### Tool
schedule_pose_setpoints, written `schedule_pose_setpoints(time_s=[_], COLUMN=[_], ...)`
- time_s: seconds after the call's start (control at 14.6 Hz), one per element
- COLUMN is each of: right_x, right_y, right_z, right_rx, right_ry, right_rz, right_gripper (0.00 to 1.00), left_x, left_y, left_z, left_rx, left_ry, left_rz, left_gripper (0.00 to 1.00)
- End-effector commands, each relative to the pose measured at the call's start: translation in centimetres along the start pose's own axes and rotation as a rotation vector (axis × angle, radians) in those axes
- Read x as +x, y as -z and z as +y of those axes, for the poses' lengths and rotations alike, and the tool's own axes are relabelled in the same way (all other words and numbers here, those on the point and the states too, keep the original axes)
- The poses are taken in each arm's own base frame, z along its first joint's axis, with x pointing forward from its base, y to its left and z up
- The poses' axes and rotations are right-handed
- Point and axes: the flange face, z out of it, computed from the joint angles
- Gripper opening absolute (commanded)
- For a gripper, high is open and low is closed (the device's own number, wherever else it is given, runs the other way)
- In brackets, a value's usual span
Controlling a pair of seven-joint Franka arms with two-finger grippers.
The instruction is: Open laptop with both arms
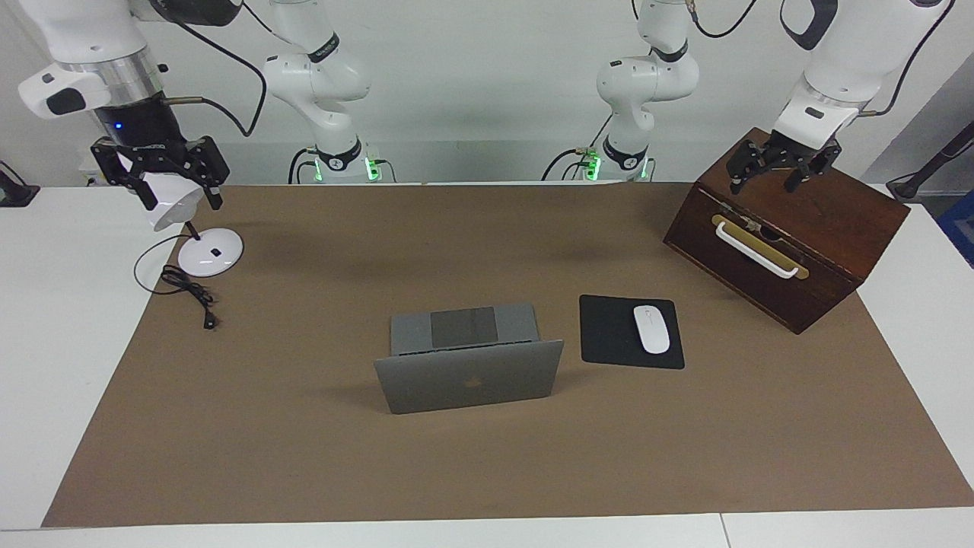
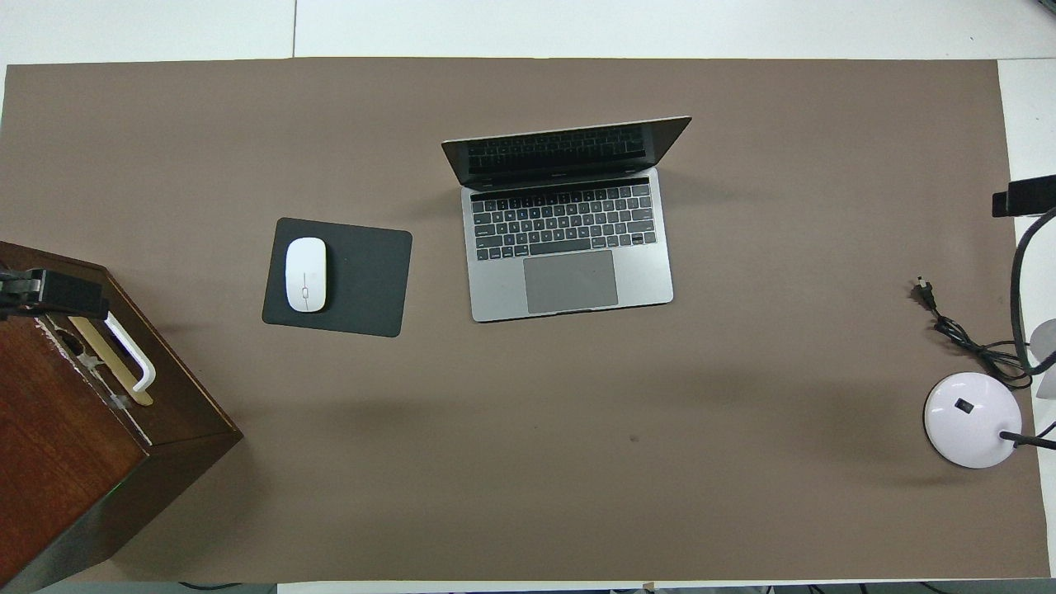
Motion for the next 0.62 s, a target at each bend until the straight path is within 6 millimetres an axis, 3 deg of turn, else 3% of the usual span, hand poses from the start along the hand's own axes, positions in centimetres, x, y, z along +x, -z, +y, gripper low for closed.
schedule_pose_setpoints(time_s=[0.0,0.55], right_x=[-0.72,-1.24], right_y=[0.16,-0.19], right_z=[0.2,0.24], right_rx=[-0.013,-0.018], right_ry=[-0.018,-0.016], right_rz=[0.002,-0.041], right_gripper=[0.97,0.96], left_x=[-0.77,-0.23], left_y=[0.28,0.39], left_z=[0.18,0.47], left_rx=[-0.015,-0.059], left_ry=[-0.001,-0.012], left_rz=[0.006,0.052], left_gripper=[1.0,1.0])
